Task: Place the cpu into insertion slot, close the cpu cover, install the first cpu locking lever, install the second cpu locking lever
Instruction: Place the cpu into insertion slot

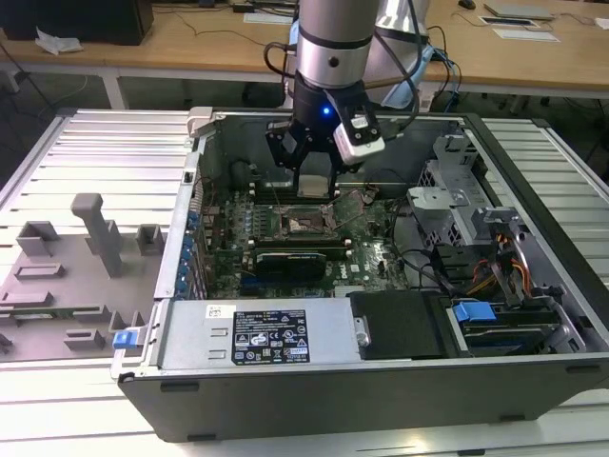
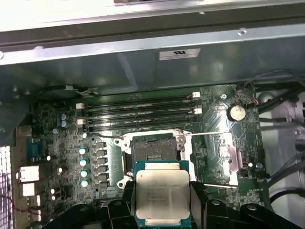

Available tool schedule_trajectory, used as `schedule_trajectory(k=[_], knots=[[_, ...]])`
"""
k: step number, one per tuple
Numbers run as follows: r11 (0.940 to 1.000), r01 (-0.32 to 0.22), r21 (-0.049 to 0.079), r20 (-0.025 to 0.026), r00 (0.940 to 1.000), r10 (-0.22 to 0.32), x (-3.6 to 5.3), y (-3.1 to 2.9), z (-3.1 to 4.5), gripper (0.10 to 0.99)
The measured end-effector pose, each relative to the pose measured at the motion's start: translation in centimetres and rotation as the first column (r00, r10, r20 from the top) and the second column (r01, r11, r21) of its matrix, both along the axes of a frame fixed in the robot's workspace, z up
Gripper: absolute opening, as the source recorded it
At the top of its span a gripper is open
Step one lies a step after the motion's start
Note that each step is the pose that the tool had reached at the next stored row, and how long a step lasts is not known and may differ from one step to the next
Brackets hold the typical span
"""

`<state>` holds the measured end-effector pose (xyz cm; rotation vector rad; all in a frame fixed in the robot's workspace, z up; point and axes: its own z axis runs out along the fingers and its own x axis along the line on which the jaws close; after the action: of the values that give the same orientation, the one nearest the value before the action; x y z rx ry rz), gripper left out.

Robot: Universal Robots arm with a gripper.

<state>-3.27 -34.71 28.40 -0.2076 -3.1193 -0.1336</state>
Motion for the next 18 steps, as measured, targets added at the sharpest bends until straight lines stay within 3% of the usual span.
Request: schedule_trajectory(k=[3,6,9,11,13,18], knots=[[0.9982,0.059,0.000,0.0001,0.9982,-0.059,0.00,0.00,-0.11,0.541],[0.9912,0.133,0.000,0.0000,0.9912,-0.133,0.00,0.00,-0.26,0.541],[0.9797,0.200,0.000,0.0001,0.9797,-0.200,0.00,0.00,-0.39,0.541],[0.9619,0.273,0.000,0.0000,0.9619,-0.273,0.00,0.00,-0.54,0.541],[0.9504,0.311,0.000,0.0000,0.9504,-0.311,0.00,0.00,-0.62,0.541],[0.9147,0.404,0.000,0.0000,0.9147,-0.404,0.00,0.00,-0.83,0.541]])
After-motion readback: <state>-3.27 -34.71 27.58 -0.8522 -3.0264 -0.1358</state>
